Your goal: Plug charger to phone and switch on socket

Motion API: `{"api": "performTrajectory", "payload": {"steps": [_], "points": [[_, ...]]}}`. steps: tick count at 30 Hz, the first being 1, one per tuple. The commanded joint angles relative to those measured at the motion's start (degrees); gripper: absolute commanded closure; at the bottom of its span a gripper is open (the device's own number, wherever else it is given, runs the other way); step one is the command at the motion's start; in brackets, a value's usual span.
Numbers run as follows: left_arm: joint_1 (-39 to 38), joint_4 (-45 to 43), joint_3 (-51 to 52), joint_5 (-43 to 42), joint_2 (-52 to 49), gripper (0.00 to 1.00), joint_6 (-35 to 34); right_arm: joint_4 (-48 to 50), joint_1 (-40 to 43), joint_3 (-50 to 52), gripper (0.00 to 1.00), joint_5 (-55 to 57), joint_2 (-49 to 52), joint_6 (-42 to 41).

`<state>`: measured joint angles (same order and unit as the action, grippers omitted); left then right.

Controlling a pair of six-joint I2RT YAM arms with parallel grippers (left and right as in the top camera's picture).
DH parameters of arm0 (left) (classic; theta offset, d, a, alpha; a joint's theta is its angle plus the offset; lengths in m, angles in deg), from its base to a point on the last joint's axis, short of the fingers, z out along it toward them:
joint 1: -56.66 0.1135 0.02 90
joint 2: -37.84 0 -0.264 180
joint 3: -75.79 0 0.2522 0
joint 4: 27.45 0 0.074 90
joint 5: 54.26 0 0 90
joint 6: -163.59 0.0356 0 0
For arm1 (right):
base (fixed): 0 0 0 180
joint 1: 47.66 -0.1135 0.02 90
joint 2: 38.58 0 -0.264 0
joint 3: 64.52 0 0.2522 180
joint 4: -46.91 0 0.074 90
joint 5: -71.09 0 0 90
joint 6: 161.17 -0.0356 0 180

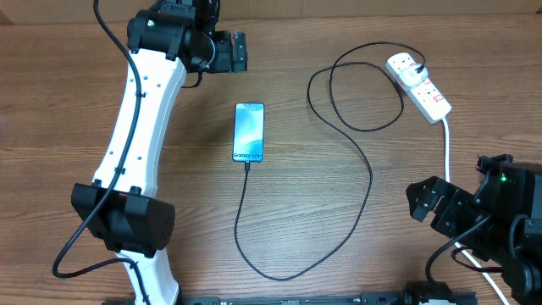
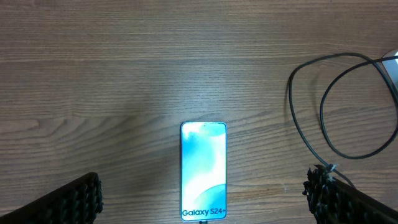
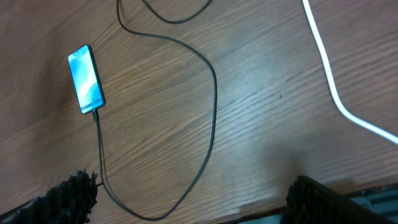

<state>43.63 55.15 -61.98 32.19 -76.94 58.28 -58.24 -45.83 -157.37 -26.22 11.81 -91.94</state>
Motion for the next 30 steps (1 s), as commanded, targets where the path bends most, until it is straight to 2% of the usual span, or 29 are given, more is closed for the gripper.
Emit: {"api": "performTrajectory", "payload": {"steps": [1,9,17,30], "points": [[0.0,0.0,0.1,0.8,-0.5,0.0,-0.1,2.6,-0.3,1.6,0.0,-1.7,-1.2,3.5],[0.0,0.0,0.1,0.8,-0.5,0.0,-0.1,14.4,-0.6,13.3,0.0,-1.8,-13.2,4.3],[0.0,0.0,0.1,0.8,-0.5,0.01,-0.1,29.3,-4.8,27.3,0.0,-2.4,-27.1,7.8],[0.0,0.0,0.1,0.8,-0.5,0.0,-0.1,45.8,-5.1,45.6,0.0,-2.4,-39.0,11.5]]}}
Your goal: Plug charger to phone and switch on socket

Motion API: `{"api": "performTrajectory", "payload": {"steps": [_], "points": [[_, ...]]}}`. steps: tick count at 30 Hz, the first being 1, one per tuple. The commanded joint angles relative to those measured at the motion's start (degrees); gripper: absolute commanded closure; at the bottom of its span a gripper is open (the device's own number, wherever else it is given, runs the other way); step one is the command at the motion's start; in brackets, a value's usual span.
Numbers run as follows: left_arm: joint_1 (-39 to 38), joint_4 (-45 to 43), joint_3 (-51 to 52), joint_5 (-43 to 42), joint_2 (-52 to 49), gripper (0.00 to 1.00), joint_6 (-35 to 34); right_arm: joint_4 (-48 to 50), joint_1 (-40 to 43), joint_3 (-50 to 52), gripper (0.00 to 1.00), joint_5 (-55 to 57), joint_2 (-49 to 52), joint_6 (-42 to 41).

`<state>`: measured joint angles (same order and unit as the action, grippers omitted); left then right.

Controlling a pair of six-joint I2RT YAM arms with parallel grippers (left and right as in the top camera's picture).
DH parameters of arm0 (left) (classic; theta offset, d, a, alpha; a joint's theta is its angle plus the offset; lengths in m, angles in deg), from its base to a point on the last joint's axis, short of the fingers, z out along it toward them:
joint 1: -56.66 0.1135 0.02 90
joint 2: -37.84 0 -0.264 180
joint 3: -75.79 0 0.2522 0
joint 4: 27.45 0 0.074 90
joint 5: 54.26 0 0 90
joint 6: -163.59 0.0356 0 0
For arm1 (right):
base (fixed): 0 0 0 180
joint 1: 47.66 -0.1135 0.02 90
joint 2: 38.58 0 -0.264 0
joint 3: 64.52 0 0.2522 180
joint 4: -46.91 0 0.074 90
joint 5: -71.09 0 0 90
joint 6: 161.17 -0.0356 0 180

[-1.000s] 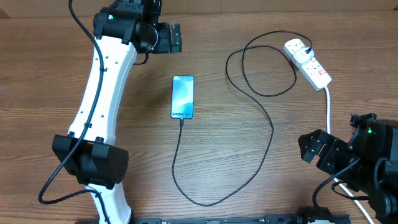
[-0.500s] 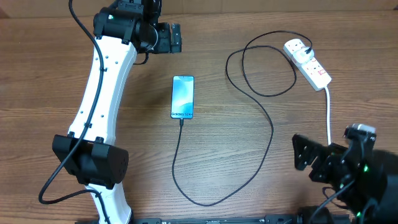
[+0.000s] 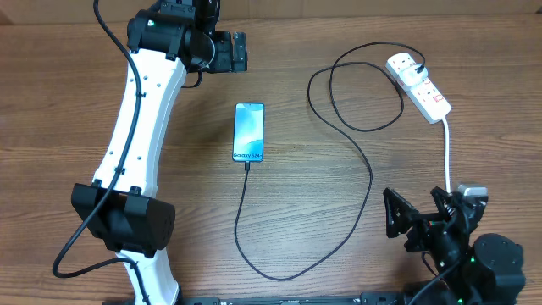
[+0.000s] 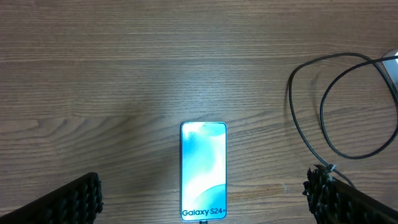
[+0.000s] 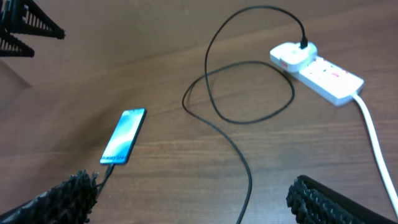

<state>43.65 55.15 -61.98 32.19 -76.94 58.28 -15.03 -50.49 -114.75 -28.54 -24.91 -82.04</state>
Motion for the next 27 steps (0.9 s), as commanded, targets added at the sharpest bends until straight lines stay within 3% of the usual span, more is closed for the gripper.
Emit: {"api": "performTrajectory", "payload": {"steps": [1,15,27], "points": [[0.0,0.0,0.1,0.8,-0.5,0.0,-0.1,4.2,-0.4,4.5,0.0,-0.1,-3.2,1.8],[0.0,0.0,0.1,0.8,-0.5,0.0,-0.1,21.5,-0.4,20.0,0.0,-0.1,-13.6,2.4],[0.0,0.0,0.1,0.8,-0.5,0.0,-0.1,31.7,-0.4,26.2,0.0,-0.1,-13.5,4.0]]}}
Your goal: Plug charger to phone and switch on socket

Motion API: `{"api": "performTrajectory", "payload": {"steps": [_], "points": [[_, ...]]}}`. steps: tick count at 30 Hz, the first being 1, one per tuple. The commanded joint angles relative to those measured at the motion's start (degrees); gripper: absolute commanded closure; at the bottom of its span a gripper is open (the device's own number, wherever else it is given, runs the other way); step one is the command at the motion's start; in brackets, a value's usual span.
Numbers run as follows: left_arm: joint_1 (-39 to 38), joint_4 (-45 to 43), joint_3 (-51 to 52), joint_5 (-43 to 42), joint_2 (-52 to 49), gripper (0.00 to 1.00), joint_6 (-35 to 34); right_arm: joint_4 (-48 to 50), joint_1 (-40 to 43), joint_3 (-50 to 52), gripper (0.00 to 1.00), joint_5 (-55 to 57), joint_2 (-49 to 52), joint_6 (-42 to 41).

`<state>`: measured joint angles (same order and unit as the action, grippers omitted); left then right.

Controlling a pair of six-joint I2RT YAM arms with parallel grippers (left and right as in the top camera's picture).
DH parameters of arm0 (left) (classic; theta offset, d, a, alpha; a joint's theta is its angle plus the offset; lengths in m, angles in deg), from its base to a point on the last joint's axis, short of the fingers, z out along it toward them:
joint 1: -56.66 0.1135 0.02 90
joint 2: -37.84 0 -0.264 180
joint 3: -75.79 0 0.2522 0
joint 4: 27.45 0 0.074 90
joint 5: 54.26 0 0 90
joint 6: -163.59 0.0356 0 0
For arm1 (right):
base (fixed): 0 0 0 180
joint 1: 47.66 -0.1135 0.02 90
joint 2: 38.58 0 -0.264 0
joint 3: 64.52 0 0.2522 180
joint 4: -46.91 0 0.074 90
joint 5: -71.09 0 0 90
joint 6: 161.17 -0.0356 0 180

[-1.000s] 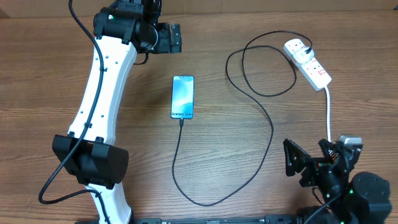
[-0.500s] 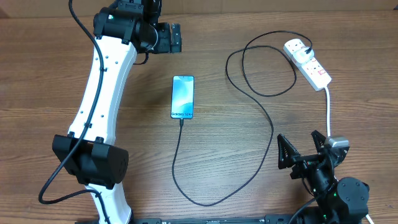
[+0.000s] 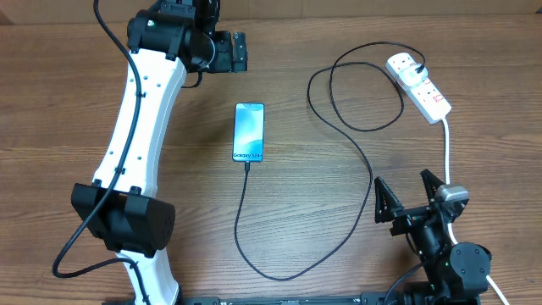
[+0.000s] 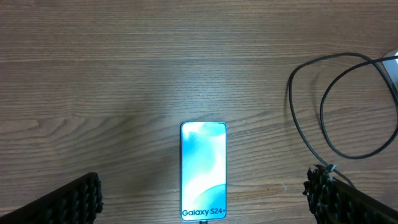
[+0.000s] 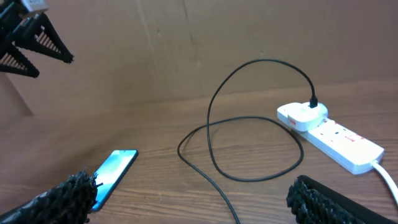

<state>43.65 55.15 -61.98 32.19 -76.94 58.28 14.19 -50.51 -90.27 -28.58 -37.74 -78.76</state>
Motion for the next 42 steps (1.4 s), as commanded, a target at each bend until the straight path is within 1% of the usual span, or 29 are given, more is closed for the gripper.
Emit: {"api": "performTrajectory", "payload": {"steps": [1,4,16,27,38,42], "points": [[0.0,0.0,0.1,0.8,-0.5,0.0,-0.1,3.8,-0.4,2.3,0.0,-0.1,-0.7,0.9],[0.0,0.0,0.1,0.8,-0.5,0.0,-0.1,6.9,-0.4,3.9,0.0,-0.9,-0.7,3.7],[0.0,0.0,0.1,0.8,-0.5,0.0,-0.1,6.9,-0.5,4.2,0.0,-0.9,-0.7,8.2],[0.0,0.0,0.1,0.8,-0.5,0.0,-0.1,9.2,-1.4,4.6,0.0,0.6,-0.7,8.1],[0.0,0.0,0.1,0.8,-0.5,0.0,-0.1,19.6,-1.4,11.6,0.0,0.6,-0.7,8.1],[0.0,0.0,0.1,0.8,-0.5,0.0,-0.1,18.7,-1.4,11.6,0.0,0.6,-0.7,8.9]]}}
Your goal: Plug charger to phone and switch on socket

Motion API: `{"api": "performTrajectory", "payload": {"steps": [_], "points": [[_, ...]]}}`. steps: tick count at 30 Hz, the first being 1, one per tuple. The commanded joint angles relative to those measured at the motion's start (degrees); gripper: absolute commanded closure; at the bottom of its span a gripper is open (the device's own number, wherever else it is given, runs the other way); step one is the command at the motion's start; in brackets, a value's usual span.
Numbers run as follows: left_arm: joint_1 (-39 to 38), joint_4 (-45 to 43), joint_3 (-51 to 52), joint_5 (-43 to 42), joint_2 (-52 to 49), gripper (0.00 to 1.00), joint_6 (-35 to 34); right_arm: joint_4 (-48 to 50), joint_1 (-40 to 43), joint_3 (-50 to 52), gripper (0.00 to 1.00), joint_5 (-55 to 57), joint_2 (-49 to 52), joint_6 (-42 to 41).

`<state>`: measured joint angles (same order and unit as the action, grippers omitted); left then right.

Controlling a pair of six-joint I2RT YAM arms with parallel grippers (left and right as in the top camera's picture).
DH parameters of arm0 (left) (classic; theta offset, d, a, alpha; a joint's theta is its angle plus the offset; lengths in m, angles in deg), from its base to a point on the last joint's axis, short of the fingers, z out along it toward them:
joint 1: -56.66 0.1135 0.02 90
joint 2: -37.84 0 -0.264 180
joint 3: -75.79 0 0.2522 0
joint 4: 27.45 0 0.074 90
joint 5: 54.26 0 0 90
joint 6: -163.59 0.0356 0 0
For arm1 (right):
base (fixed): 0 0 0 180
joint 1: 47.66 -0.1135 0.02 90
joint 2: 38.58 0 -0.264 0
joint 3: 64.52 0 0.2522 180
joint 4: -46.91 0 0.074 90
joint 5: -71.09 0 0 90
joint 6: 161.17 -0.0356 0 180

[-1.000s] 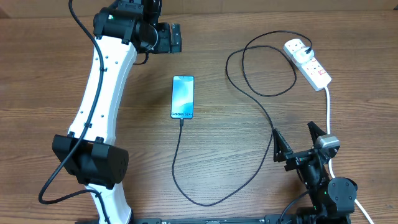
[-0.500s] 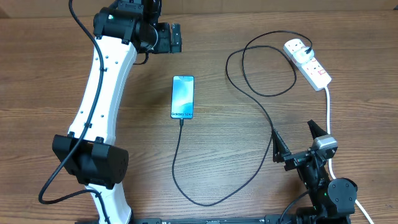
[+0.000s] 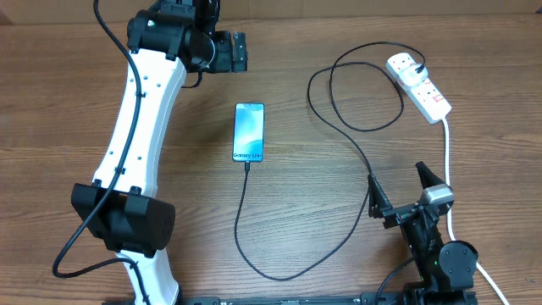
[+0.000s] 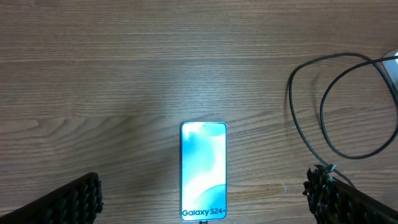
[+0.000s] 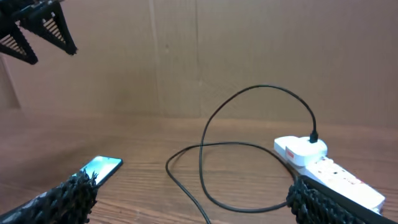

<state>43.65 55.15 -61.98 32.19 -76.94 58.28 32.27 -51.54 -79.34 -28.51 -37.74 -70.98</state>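
The phone (image 3: pixel 248 131) lies face up mid-table with its screen lit, also seen in the left wrist view (image 4: pixel 203 171) and the right wrist view (image 5: pixel 99 169). A black cable (image 3: pixel 369 174) leaves its near end, loops across the table and ends at a white charger plug (image 3: pixel 404 64) seated in the white power strip (image 3: pixel 432 97). My left gripper (image 3: pixel 240 52) hovers open beyond the phone, with nothing between its fingers (image 4: pixel 74 199). My right gripper (image 3: pixel 395 182) stands open at the front right, facing the strip (image 5: pixel 339 183), empty.
The strip's white cord (image 3: pixel 447 152) runs down the right side past my right arm. A brown cardboard wall (image 5: pixel 249 50) closes off the back of the table. The left arm's white links (image 3: pixel 140 127) stretch along the left side.
My right gripper has drawn slightly further back and tilted up, so its camera sees more of the cardboard wall. The left arm, phone, cable and strip are unchanged.
My right gripper was first open at the right edge, looking down on the cable and phone. Then it was at the front right, tipped more level, and more so at each later moment. The left gripper stayed open beyond the lit, plugged-in phone throughout.
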Motion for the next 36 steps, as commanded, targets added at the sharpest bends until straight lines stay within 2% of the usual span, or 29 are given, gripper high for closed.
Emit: {"api": "performTrajectory", "payload": {"steps": [1,9,36], "points": [[0.0,0.0,0.1,0.8,-0.5,0.0,-0.1,0.6,-0.4,0.6,0.0,0.5,-0.7,1.7],[0.0,0.0,0.1,0.8,-0.5,0.0,-0.1,-3.2,-0.4,0.6,0.0,0.5,-0.7,3.1],[0.0,0.0,0.1,0.8,-0.5,0.0,-0.1,-3.9,-0.2,0.6,0.0,4.4,-0.7,3.3]]}}
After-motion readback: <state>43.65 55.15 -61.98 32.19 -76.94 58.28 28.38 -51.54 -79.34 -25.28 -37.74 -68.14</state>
